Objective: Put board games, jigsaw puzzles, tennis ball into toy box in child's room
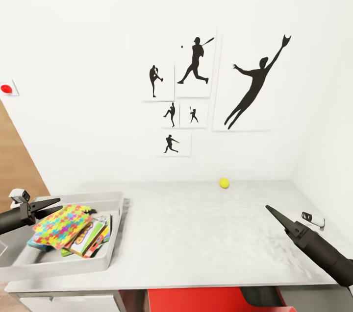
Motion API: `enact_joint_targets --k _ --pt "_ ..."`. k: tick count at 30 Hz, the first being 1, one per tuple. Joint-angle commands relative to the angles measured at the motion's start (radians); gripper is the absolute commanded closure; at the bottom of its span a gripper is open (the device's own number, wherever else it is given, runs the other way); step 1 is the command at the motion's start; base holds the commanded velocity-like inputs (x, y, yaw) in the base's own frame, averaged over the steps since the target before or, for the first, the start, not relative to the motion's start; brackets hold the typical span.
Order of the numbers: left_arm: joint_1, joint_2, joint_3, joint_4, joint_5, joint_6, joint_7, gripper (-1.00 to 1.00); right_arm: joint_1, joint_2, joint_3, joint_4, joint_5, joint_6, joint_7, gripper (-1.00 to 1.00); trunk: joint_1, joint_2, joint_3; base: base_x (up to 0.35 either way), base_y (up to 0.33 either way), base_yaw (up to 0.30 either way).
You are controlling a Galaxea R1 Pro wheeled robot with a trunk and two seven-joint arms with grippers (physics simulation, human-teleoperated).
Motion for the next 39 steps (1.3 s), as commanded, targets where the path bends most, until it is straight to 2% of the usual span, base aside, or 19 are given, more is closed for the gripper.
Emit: enact_joint_targets --k 1,39 --pt "-0.001 0.0 0.0 0.0 -0.001 0.011 -0.004 -1.0 -0.001 0.0 0.0 0.0 -0.005 0.007 0.0 -1.0 0.001 -0.002 -0.002 0.041 0.0 0.0" --pt "0.0 0.0 0.0 0.0 -0.001 0.011 -0.004 -1.0 -0.001 -0.001 0.0 0.002 -0.005 0.007 -0.003 -1.0 0.001 -0.002 -0.002 0.016 0.0 0.0"
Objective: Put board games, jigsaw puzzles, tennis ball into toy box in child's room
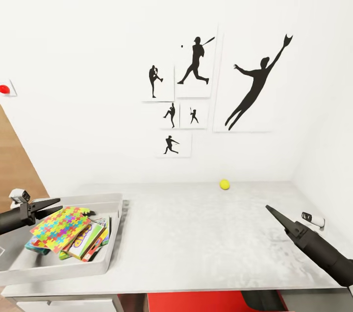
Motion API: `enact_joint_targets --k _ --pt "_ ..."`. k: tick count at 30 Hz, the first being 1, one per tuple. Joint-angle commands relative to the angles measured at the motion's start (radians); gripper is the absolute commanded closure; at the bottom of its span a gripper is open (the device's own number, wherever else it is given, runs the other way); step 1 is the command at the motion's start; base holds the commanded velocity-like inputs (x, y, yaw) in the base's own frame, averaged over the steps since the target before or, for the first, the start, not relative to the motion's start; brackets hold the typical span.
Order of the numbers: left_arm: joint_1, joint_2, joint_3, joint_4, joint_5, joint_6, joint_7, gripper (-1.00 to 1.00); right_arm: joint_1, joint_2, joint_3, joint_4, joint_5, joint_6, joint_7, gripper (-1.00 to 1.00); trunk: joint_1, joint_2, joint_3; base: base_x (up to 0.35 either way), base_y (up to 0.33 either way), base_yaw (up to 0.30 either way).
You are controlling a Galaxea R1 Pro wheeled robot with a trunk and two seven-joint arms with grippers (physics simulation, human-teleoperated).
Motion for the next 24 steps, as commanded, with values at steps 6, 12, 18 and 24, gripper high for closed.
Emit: enact_joint_targets --k 6,12,18,24 --pt "-0.001 0.0 0.0 0.0 0.0 0.011 -0.004 -1.0 -0.001 0.0 0.003 -0.001 -0.004 0.007 -0.007 -1.0 0.001 -0.002 -0.002 0.0 0.0 0.0" --pt "-0.001 -0.003 -0.001 -0.001 0.001 0.011 -0.004 -1.0 -0.015 -0.002 0.053 0.005 0.037 0.017 -0.081 -1.0 0.001 -0.002 -0.002 0.0 0.0 0.0" --pt "-0.001 -0.004 -0.001 -0.002 0.001 0.011 -0.004 -1.0 -0.198 -0.004 0.102 0.009 0.07 0.18 -0.283 -1.0 0.001 -0.002 -0.002 0.0 0.0 0.0" --pt "-0.001 -0.006 -0.003 -0.004 0.001 0.011 -0.004 -1.0 -0.547 0.037 0.194 0.162 0.082 0.378 -0.611 -1.0 0.001 -0.002 -0.002 0.0 0.0 0.0"
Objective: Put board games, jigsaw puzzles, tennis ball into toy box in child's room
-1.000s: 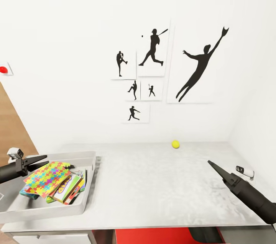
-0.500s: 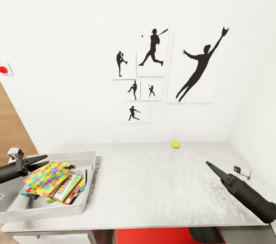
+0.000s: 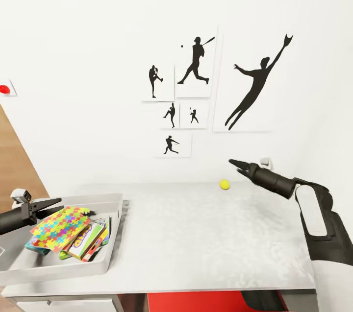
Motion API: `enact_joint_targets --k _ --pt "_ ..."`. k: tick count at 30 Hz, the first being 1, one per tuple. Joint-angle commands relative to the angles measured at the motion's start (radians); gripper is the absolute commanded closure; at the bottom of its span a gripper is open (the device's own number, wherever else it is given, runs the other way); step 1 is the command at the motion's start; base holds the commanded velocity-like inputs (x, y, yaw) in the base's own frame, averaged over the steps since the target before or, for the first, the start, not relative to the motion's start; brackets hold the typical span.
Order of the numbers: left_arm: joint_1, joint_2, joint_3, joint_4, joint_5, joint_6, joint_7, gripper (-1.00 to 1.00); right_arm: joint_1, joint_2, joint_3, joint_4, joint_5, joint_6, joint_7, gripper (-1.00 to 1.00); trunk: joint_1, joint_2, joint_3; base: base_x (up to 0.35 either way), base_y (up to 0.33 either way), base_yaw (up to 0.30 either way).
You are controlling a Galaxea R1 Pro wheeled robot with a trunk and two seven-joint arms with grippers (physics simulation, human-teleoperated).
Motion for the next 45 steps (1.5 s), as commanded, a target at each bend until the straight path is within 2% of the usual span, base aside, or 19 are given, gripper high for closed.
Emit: enact_joint_targets --k 1,2,5,6,8,9,14,19,22,27,29,34,37,39,40,41,43,44,45 --pt "-0.001 0.0 0.0 -0.001 0.0 0.011 -0.004 -1.0 -0.043 0.006 0.016 0.036 0.011 0.01 -0.033 -1.0 0.0 -0.003 -0.003 0.0 0.0 0.0" --pt "-0.001 0.0 0.0 -0.002 0.0 0.011 -0.004 -1.0 -0.119 0.02 0.051 0.117 0.012 0.015 -0.112 -1.0 0.0 -0.003 -0.003 0.0 0.0 0.0" --pt "-0.001 0.0 0.0 -0.004 0.0 0.011 -0.004 -1.0 -0.232 0.044 0.108 0.261 0.015 0.013 -0.232 -1.0 0.0 -0.003 -0.003 0.0 0.0 0.0" --pt "-0.001 0.0 0.0 -0.005 0.0 0.011 -0.004 -1.0 -0.303 0.063 0.143 0.366 0.017 -0.001 -0.309 -1.0 0.0 -0.003 -0.003 0.0 0.0 0.0" --pt "-0.001 0.0 0.0 -0.005 0.0 0.011 -0.004 -1.0 -0.368 0.081 0.175 0.476 0.019 -0.03 -0.382 -1.0 0.0 -0.003 -0.003 0.0 0.0 0.0" --pt "-0.001 0.0 0.0 -0.005 0.0 0.011 -0.004 -1.0 -0.426 0.098 0.203 0.589 0.024 -0.076 -0.449 -1.0 0.0 -0.003 -0.003 0.0 0.0 0.0" --pt "-0.001 0.001 0.001 -0.006 0.0 0.011 -0.004 -1.0 -0.558 0.136 0.292 0.894 0.072 -0.237 -0.586 -1.0 0.0 -0.003 -0.003 0.0 0.0 0.0" --pt "-0.001 0.001 0.002 -0.008 0.0 0.011 -0.004 -1.0 -0.591 0.144 0.354 0.98 0.106 -0.287 -0.618 -1.0 0.0 -0.003 -0.003 0.0 0.0 0.0" --pt "-0.001 0.002 0.003 -0.026 0.0 0.011 -0.004 -1.0 -0.595 0.144 0.364 0.987 0.111 -0.291 -0.623 -1.0 0.0 -0.003 -0.003 0.0 0.0 0.0" --pt "-0.007 -0.005 -0.004 -0.117 0.0 0.042 -0.004 -1.0 -0.596 0.144 0.371 0.986 0.115 -0.294 -0.627 -1.0 0.0 -0.003 -0.003 0.0 0.0 0.0" --pt "-0.017 -0.014 -0.009 -0.223 -0.001 0.131 -0.004 -1.0 -0.596 0.139 0.372 0.986 0.116 -0.294 -0.628 -1.0 0.0 -0.003 -0.003 0.0 0.0 0.0" --pt "-0.026 -0.027 -0.012 -0.438 0.001 0.211 -0.004 -1.0 -0.596 0.133 0.373 0.986 0.116 -0.297 -0.627 -1.0 0.0 -0.003 -0.006 0.0 0.0 0.0" --pt "-0.034 -0.06 -0.013 -0.527 0.001 0.225 -0.004 -1.0 -0.596 0.133 0.371 0.986 0.118 -0.296 -0.628 -1.0 0.0 -0.003 -0.011 0.0 0.0 0.0" --pt "-0.05 -0.104 -0.017 -0.549 -0.003 0.225 -0.004 -1.0 -0.597 0.133 0.371 0.986 0.12 -0.295 -0.628 -1.0 0.0 -0.003 -0.014 0.0 0.0 0.0" --pt "-0.066 -0.139 -0.026 -0.557 -0.006 0.225 -0.004 -1.0 -0.597 0.133 0.371 0.986 0.123 -0.294 -0.629 -1.0 0.0 -0.003 -0.015 0.0 0.0 0.0" --pt "-0.085 -0.172 -0.043 -0.562 -0.01 0.225 -0.004 -1.0 -0.598 0.134 0.37 0.986 0.128 -0.293 -0.63 -1.0 0.0 -0.003 -0.017 0.0 0.0 0.0" --pt "-0.103 -0.203 -0.072 -0.565 -0.016 0.225 -0.004 -1.0 -0.598 0.134 0.37 0.986 0.136 -0.292 -0.63 -1.0 0.0 -0.003 -0.02 0.0 0.0 0.0" --pt "-0.118 -0.233 -0.109 -0.566 -0.027 0.225 -0.004 -1.0 -0.6 0.135 0.369 0.986 0.146 -0.292 -0.631 -1.0 0.0 -0.003 -0.022 0.0 0.0 0.0" --pt "-0.125 -0.248 -0.128 -0.566 -0.034 0.225 -0.004 -1.0 -0.6 0.136 0.369 0.986 0.152 -0.292 -0.631 -1.0 0.0 -0.003 -0.024 0.0 0.0 0.0"
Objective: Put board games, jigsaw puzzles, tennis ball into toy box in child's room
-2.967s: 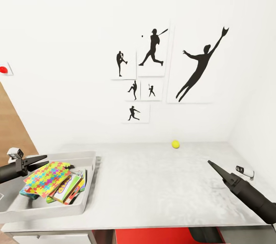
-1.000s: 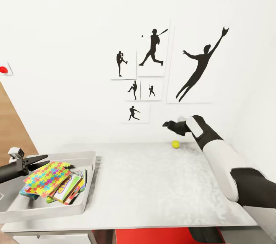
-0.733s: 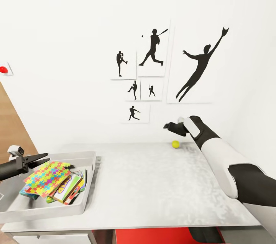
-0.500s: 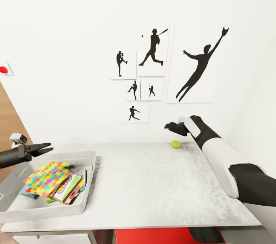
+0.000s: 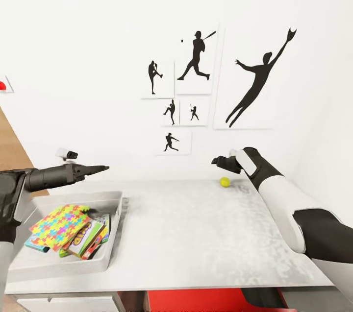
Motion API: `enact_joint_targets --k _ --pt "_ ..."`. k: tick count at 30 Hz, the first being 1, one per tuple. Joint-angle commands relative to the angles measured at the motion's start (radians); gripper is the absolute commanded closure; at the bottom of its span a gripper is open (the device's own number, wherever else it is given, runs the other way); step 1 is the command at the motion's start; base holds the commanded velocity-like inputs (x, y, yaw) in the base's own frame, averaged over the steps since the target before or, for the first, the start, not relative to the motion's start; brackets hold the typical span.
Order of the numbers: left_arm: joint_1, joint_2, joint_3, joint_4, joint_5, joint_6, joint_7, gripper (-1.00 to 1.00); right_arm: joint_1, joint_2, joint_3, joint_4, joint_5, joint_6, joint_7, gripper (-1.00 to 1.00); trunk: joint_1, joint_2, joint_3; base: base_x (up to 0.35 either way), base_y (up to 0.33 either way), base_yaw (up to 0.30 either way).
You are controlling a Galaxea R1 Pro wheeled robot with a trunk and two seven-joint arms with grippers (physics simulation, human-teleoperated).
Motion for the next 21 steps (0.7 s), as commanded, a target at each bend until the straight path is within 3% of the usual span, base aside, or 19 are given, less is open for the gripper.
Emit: enact_joint_targets --k 1,2,8,14,21 --pt "-0.013 -0.028 -0.037 0.0 -0.016 0.011 -0.004 -1.0 -0.002 -0.001 0.007 -0.002 0.003 0.004 -0.008 -1.0 0.001 -0.003 -0.004 0.0 0.0 0.0" --pt "-0.024 -0.054 -0.064 -0.001 -0.031 0.011 0.006 -1.0 -0.003 -0.002 0.007 -0.002 0.017 0.004 -0.008 -1.0 0.001 -0.003 -0.006 0.0 0.0 0.0" --pt "-0.045 -0.137 -0.108 0.0 -0.073 0.011 0.059 -1.0 -0.004 -0.005 0.007 -0.002 0.049 0.004 -0.008 -1.0 0.001 -0.003 -0.016 0.0 0.0 0.0" --pt "-0.049 -0.158 -0.118 -0.001 -0.086 0.011 0.082 -1.0 -0.005 -0.013 0.008 -0.002 0.056 0.003 -0.006 -1.0 0.001 -0.003 -0.025 0.0 0.0 0.0" --pt "-0.049 -0.158 -0.119 -0.001 -0.084 0.01 0.083 -1.0 -0.008 -0.036 0.006 -0.002 0.056 0.006 -0.003 -1.0 0.001 -0.003 -0.037 0.0 0.0 0.0"
